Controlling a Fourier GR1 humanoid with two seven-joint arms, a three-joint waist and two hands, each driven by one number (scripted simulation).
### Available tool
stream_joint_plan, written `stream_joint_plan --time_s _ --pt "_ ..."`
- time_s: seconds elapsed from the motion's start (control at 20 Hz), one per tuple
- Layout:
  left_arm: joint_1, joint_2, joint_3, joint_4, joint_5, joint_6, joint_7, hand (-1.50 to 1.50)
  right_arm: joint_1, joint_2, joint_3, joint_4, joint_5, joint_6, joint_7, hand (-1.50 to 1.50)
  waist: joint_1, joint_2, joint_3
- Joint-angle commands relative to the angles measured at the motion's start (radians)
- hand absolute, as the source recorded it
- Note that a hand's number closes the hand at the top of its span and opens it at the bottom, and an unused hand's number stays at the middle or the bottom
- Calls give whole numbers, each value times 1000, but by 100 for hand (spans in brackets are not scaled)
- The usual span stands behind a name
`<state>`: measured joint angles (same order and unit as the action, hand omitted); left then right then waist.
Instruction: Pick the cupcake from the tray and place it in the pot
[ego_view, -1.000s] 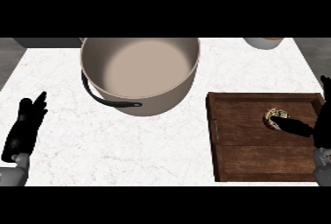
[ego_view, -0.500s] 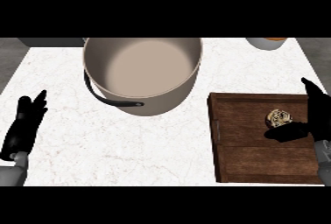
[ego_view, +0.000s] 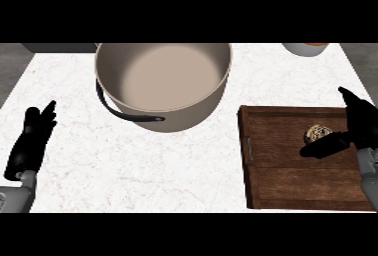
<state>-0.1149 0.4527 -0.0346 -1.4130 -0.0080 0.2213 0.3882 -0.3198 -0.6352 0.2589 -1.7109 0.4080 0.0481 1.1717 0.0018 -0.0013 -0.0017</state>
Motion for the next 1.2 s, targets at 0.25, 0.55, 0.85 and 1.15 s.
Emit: stream_joint_plan --time_s 0.25,0.55,0.85,1.15 --pt "20 -10 18 -49 -20 -6 21 0 58 56 -25 38 36 56 119 -150 -2 -1 2" --pt "-14 -35 49 31 -35 -38 -24 0 48 148 -43 163 133 19 15 -150 -2 2 1" --pt "47 -55 81 10 -37 -73 -70 0 -42 207 -84 301 203 51 -43 -150 5 2 2" --pt "65 -68 92 18 -60 -85 -70 0 43 204 -134 237 195 109 -24 -150 -1 0 1"
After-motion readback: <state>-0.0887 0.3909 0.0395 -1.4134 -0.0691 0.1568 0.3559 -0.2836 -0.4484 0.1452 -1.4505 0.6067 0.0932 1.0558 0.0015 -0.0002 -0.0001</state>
